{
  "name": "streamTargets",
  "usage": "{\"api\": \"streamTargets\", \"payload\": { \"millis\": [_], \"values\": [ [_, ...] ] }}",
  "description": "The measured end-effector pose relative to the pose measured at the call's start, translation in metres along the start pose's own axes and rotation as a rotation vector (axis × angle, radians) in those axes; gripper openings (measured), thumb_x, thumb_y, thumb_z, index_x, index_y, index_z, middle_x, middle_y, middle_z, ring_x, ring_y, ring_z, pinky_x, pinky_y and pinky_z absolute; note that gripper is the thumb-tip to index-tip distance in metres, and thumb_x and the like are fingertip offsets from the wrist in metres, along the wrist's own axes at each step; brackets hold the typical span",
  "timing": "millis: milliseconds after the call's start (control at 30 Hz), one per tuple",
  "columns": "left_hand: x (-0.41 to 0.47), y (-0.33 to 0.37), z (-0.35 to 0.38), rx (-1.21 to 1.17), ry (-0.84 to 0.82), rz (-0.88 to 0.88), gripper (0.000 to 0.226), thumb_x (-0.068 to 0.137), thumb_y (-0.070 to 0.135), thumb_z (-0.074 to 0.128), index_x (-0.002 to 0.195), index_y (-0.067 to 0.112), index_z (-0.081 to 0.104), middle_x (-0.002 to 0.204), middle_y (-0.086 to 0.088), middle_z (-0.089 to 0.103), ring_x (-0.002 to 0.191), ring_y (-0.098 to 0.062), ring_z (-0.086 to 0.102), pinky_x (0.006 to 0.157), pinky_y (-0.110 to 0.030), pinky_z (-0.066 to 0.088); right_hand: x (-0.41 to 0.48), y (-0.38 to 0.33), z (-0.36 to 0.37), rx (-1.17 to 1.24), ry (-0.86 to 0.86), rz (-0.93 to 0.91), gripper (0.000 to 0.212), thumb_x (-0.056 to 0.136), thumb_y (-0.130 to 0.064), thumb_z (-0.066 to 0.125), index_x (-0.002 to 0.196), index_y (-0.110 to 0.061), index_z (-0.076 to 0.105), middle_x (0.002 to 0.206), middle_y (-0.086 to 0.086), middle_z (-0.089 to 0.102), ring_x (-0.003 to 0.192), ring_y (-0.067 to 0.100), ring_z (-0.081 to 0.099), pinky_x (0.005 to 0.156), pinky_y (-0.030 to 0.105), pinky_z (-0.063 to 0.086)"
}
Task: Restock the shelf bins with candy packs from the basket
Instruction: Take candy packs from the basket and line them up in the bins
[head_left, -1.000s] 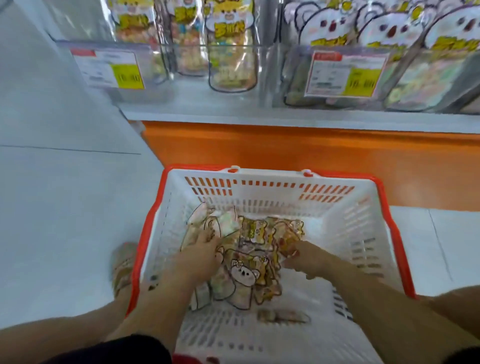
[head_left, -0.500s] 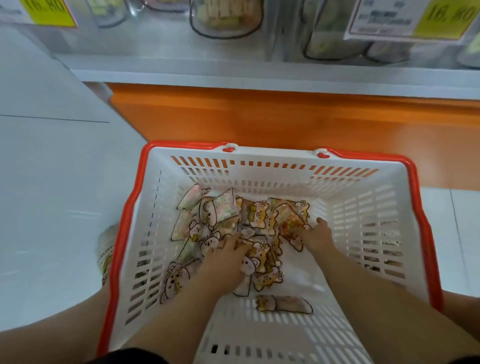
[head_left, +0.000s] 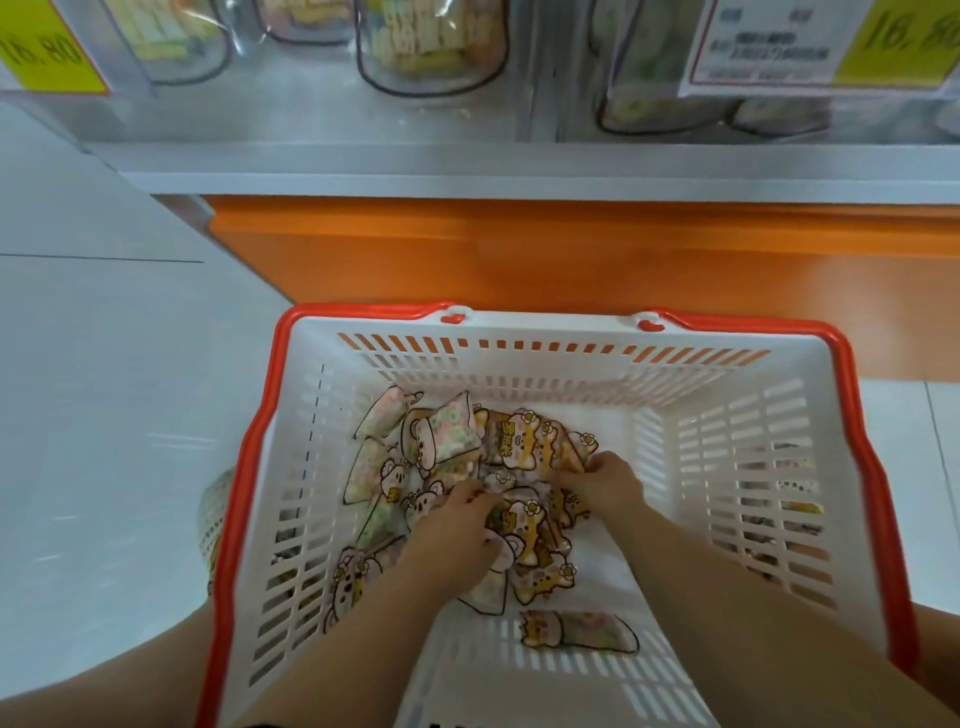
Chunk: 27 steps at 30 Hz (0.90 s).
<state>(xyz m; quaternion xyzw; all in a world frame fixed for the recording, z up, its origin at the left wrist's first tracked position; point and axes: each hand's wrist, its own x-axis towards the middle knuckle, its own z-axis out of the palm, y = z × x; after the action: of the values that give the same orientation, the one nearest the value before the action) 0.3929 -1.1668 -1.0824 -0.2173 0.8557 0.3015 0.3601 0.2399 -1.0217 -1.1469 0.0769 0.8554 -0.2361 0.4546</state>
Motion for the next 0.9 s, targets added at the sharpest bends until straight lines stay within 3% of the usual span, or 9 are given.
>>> {"api": "streamTargets", "payload": {
  "millis": [100,233,400,500,667,800,900],
  "values": [
    [0.001,-0.001,0.000,-0.010,0.016,-0.010,0.058,0.099,0.035,0.055,0.154,0.031,0.034,0.161,0.004,0.022,0.138,-0.026,0.042,0.106,-0.042,0.047,-0.010,-0.002,0.003,0.110,-0.030,-0.055,0.052,0.075,-0.039,0.084,0.090,-0.011,0.042,0.081,0.002,0.044,0.082,0.020,0.052,0.071,0.033,0.042],
    [0.003,-0.003,-0.006,-0.010,0.032,-0.017,0.057,0.099,0.036,0.056,0.152,0.031,0.036,0.158,0.002,0.027,0.135,-0.025,0.045,0.103,-0.040,0.050,-0.020,-0.015,-0.012,-0.007,-0.024,-0.218,0.058,0.079,-0.031,0.082,0.065,-0.016,0.028,0.063,-0.001,0.027,0.055,0.014,0.032,0.053,0.029,0.021],
    [0.000,0.005,-0.021,0.057,-0.029,-0.003,0.058,0.099,0.036,0.056,0.153,0.030,0.036,0.159,-0.005,0.029,0.136,-0.027,0.045,0.107,-0.043,0.046,-0.040,-0.023,-0.078,-0.304,0.134,-0.395,0.041,0.080,-0.030,0.076,0.057,-0.014,0.046,0.054,0.000,0.042,0.052,0.015,0.043,0.046,0.027,0.028],
    [-0.006,0.017,-0.034,0.009,0.025,0.028,0.051,0.098,0.036,0.057,0.147,0.025,0.045,0.148,-0.006,0.044,0.122,-0.026,0.056,0.100,-0.042,0.051,-0.062,-0.025,-0.124,-0.403,0.139,-0.394,0.042,0.080,-0.025,0.075,0.053,-0.018,0.043,0.052,-0.001,0.041,0.050,0.012,0.043,0.046,0.027,0.029],
    [-0.042,0.051,-0.084,-0.154,0.179,0.157,0.066,0.098,0.034,0.064,0.155,0.023,0.033,0.148,-0.003,0.046,0.118,-0.022,0.058,0.092,-0.027,0.047,-0.110,-0.048,-0.175,-0.484,-0.035,-0.476,0.055,0.078,-0.032,0.081,0.056,-0.017,0.033,0.056,0.000,0.027,0.052,0.016,0.030,0.056,0.031,0.021],
    [-0.092,0.082,-0.131,-0.235,0.249,0.265,0.084,0.089,0.043,0.073,0.157,0.024,0.028,0.156,0.008,0.035,0.133,-0.014,0.046,0.102,-0.026,0.038,-0.179,-0.079,-0.200,-0.406,-0.123,-0.587,0.055,0.078,-0.042,0.081,0.061,-0.020,0.033,0.062,0.000,0.029,0.058,0.017,0.029,0.060,0.032,0.019],
    [-0.126,0.092,-0.158,-0.265,0.290,0.276,0.072,0.082,0.050,0.077,0.142,0.029,0.042,0.136,0.011,0.050,0.109,-0.005,0.056,0.087,-0.024,0.047,-0.226,-0.104,-0.209,-0.338,-0.104,-0.683,0.053,0.077,-0.046,0.081,0.063,-0.019,0.038,0.062,-0.001,0.033,0.058,0.015,0.030,0.056,0.032,0.020]
  ]
}}
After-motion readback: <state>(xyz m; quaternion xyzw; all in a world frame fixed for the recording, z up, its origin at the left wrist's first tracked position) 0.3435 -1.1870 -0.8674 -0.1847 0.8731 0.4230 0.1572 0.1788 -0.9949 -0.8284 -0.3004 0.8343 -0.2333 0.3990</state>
